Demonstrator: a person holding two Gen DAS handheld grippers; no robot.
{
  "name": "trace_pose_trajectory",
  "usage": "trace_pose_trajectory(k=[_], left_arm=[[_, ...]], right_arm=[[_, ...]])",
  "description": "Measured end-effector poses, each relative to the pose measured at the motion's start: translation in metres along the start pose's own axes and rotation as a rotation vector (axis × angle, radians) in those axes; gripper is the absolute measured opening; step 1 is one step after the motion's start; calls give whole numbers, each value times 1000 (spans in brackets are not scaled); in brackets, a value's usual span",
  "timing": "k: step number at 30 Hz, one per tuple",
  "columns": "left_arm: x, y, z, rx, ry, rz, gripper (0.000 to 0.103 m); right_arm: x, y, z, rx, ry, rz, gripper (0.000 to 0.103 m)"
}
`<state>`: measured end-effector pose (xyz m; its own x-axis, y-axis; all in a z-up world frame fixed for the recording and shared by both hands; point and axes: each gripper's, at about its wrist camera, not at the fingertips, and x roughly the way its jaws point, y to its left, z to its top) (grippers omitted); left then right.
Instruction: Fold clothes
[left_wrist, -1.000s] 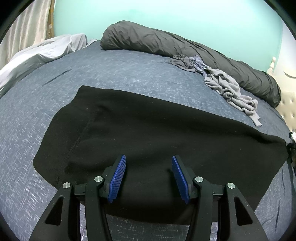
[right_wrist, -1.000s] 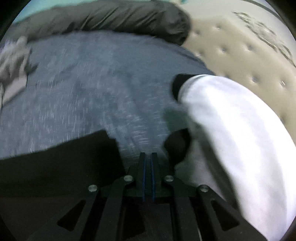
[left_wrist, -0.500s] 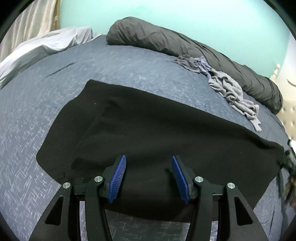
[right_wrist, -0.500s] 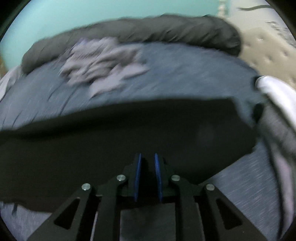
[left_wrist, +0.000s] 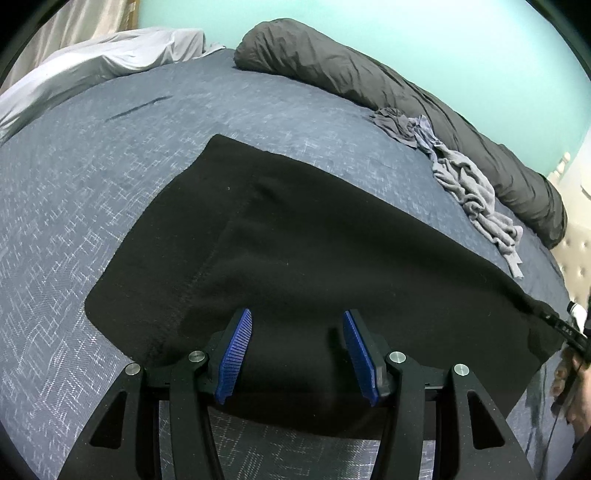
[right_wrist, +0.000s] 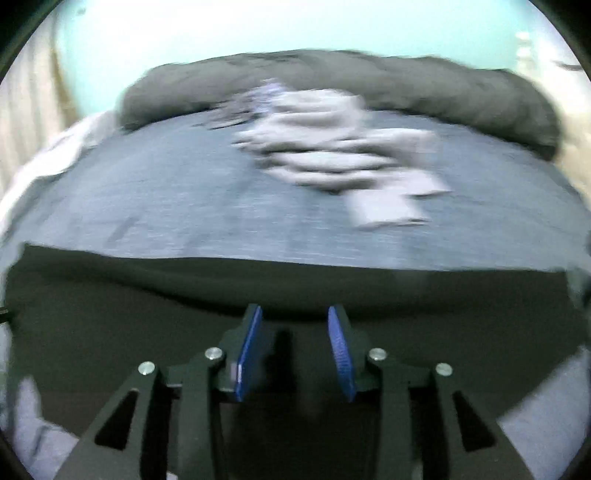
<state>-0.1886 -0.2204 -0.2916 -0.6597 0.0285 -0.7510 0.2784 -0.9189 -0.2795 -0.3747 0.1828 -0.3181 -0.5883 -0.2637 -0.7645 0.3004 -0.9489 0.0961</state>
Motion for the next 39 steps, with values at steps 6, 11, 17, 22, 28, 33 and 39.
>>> trace_pose_trajectory(k=[6, 11, 17, 22, 28, 33, 39], left_arm=[[-1, 1, 1, -3, -6, -6, 56], [-1, 5, 3, -9, -7, -5, 56], [-1, 3, 2, 0, -5, -7, 56], [-2, 6, 3, -7, -9, -6, 56], [-2, 8, 2, -1, -4, -3, 56], [-3, 5, 0, 7, 1, -1, 56], [-5, 7, -2, 2, 2, -6, 56]], right_arm=[[49, 32, 14, -37, 110, 8, 38], [73, 17, 44, 131, 92, -9, 36], [67, 9, 63, 198, 94, -77, 35], [45, 12, 36, 162, 95, -78, 38], [9, 12, -10, 139, 46, -61, 38], [0, 29, -54, 73, 80, -64, 38], [-30, 14, -78, 175, -11, -74, 38]])
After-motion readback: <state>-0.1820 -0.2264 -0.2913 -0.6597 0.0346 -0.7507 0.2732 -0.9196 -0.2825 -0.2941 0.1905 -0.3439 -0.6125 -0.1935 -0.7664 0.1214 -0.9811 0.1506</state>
